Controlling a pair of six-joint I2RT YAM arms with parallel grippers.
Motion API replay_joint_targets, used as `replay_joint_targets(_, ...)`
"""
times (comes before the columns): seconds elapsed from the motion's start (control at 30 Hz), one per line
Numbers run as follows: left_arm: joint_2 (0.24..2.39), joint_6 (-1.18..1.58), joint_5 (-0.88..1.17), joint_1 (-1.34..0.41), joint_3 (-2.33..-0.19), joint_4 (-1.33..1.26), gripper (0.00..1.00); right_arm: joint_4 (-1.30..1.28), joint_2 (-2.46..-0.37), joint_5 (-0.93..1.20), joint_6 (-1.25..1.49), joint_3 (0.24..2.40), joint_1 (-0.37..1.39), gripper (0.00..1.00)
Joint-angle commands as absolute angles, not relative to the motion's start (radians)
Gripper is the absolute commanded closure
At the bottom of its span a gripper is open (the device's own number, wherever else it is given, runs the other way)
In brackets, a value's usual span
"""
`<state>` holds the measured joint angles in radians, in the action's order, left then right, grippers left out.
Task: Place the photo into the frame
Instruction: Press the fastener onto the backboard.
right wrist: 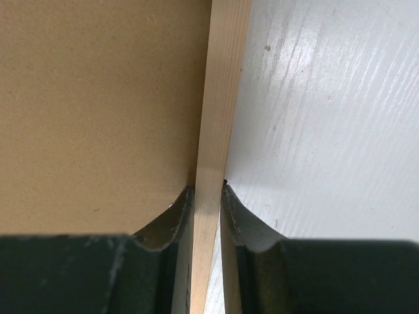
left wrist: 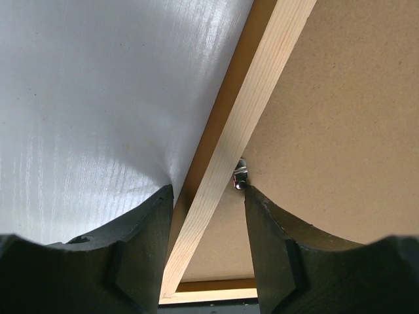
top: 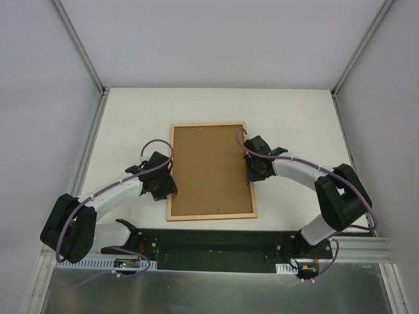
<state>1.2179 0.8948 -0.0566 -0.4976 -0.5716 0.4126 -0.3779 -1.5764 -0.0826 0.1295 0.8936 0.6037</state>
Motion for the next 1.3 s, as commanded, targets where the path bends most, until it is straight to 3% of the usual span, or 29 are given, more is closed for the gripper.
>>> replay_joint_targets(0.0,1.262,0.907,-0.133,-0.486,-0.569,0.459,0.53,-0.362,-1.615,-0.072,0.120,0.881,0.609,0.99)
replay_joint_targets(0.23,1.282,0.890,-0.118,-0.473,-0.600,0.440,0.48,-0.360,-1.615,-0.069,0.120,0.879,0.607,0.99)
replay_joint_targets(0.5,1.282,0.879,-0.121,-0.450,-0.589,0.437,0.51,-0.359,-1.620,-0.068,0.118,0.876,0.609,0.99)
replay_joint_targets(0.9,1.281,0.877,-0.133,-0.437,-0.565,0.434,0.69,-0.357,-1.623,-0.064,0.118,0.876,0.606,0.99)
replay_joint_targets(1.27,1.232,0.969,-0.068,-0.437,-0.523,0.436,1.00,-0.362,-1.623,-0.067,0.117,0.876,0.606,0.99)
